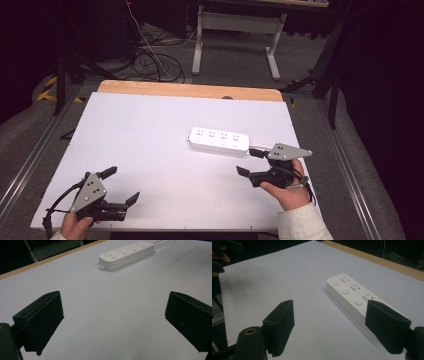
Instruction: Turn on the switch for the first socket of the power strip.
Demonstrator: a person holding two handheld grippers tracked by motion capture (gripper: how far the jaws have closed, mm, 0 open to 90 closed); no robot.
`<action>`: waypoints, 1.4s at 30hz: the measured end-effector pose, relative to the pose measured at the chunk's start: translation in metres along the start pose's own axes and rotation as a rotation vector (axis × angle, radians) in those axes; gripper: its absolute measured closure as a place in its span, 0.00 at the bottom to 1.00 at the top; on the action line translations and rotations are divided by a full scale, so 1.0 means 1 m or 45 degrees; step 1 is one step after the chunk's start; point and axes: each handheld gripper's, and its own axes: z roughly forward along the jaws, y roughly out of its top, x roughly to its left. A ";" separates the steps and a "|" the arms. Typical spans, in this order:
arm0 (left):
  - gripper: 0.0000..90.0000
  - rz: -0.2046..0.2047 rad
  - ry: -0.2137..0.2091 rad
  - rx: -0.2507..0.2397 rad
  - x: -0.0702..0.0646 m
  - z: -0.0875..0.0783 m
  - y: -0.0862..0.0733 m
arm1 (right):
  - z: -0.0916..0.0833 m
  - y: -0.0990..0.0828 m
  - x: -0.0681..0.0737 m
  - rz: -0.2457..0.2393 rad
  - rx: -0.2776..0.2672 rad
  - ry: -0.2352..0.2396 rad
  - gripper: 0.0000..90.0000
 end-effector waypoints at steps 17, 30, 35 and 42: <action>0.02 0.018 0.006 -0.009 -0.001 -0.001 -0.001 | -0.006 -0.044 0.002 -0.048 -0.019 0.029 0.11; 0.02 0.015 0.011 -0.017 0.000 0.000 -0.001 | 0.002 -0.078 0.005 0.010 0.058 0.036 0.09; 0.02 0.014 0.009 -0.006 -0.001 0.001 -0.002 | 0.004 -0.087 0.008 0.011 0.103 0.019 0.09; 0.02 -0.007 0.009 -0.007 0.001 0.002 -0.003 | 0.003 -0.086 0.008 0.057 0.090 -0.007 0.12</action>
